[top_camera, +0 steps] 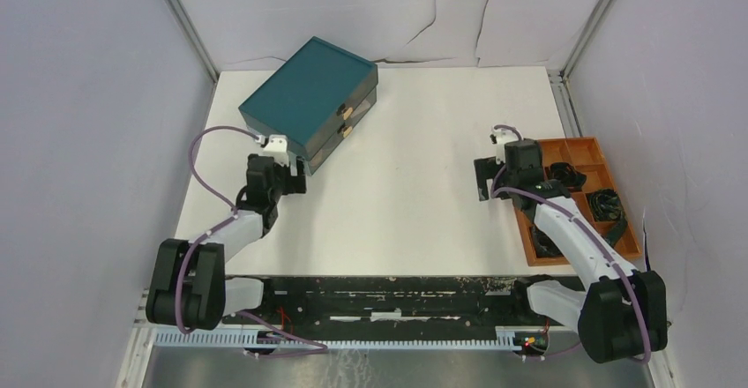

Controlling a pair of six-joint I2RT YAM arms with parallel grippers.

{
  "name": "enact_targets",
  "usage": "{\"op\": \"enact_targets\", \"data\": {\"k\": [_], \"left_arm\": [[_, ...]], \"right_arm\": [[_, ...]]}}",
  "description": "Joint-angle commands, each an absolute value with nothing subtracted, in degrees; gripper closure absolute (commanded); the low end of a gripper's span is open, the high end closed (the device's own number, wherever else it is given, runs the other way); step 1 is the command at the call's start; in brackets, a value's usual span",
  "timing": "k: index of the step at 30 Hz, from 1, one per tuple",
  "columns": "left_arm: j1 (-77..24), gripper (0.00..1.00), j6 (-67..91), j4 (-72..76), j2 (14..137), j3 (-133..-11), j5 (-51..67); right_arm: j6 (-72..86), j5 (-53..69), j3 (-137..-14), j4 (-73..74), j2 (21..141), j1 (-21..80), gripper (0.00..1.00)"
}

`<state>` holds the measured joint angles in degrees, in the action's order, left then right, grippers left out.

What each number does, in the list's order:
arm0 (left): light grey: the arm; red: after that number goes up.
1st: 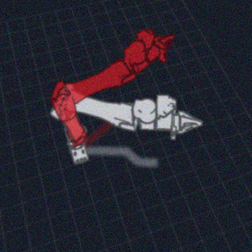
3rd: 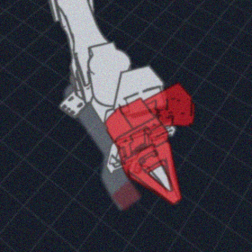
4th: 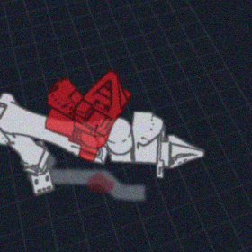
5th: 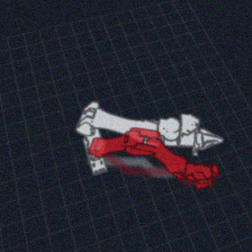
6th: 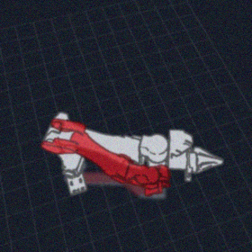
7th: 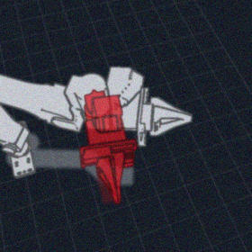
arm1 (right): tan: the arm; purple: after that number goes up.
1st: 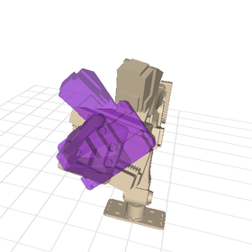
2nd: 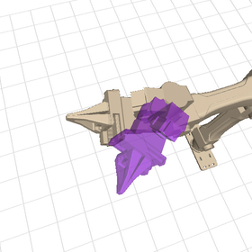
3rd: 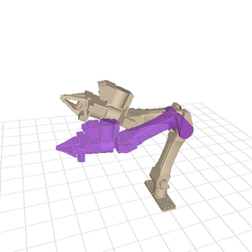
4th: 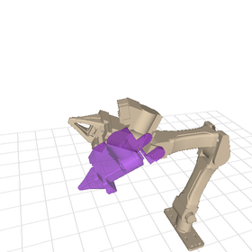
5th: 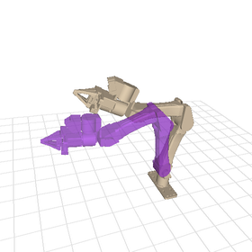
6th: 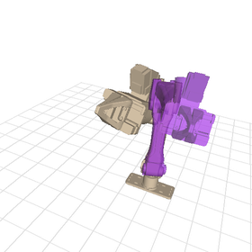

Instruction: Organize the makeup

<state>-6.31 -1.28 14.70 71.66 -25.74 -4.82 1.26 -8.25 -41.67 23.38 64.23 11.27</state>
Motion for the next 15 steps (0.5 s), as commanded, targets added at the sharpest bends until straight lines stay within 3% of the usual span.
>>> {"op": "enact_targets", "data": {"k": [1,4,10,13,15], "left_arm": [[-5.9,0.01,-5.6,42.6,73.9,-20.0,-5.4],[-5.5,0.01,-4.8,54.5,77.0,-15.6,-4.4],[-3.2,0.01,-3.6,60.4,81.8,-14.7,0.7],[-1.8,0.01,-3.1,72.9,86.4,-10.6,2.6],[-0.5,0.01,-2.0,69.5,86.5,-11.9,3.8]], "right_arm": [[-0.3,-12.5,-37.9,14.2,62.6,9.9,0.0],[0.1,-13.0,-34.5,8.6,61.7,9.3,0.0],[1.1,-14.8,-31.1,0.7,61.1,8.3,0.0],[1.7,-14.7,-28.4,-5.7,61.4,7.2,0.0],[2.5,-14.1,-27.0,-11.0,63.1,6.5,0.0]]}}
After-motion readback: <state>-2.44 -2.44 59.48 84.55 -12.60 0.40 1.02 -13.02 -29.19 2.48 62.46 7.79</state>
